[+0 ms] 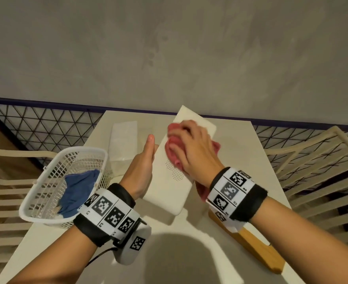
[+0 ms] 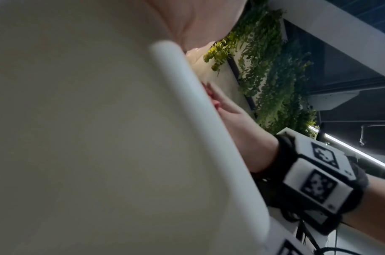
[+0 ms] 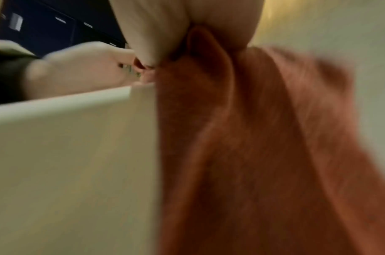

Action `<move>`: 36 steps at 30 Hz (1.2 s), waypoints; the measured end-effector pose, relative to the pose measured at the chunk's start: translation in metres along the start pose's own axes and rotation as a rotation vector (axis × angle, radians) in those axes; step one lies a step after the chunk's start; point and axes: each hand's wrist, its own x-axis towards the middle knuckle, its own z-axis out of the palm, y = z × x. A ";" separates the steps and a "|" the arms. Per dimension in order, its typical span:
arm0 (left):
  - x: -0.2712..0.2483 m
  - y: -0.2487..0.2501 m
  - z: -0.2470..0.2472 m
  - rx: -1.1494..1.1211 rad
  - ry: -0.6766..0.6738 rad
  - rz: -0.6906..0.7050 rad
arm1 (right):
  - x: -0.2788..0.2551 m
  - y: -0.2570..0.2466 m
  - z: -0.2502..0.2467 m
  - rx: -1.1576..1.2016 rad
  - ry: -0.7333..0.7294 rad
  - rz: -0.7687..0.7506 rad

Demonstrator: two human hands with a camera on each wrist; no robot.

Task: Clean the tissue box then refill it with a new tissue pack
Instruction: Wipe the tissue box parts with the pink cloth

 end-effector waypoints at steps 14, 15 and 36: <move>-0.007 -0.004 -0.012 0.509 0.089 0.257 | 0.024 0.029 -0.017 0.001 0.107 0.110; -0.006 -0.006 -0.011 0.525 0.071 0.258 | 0.023 0.025 -0.015 0.029 0.120 0.069; -0.015 -0.015 -0.022 0.517 0.026 0.292 | 0.027 0.046 -0.018 0.347 0.040 0.355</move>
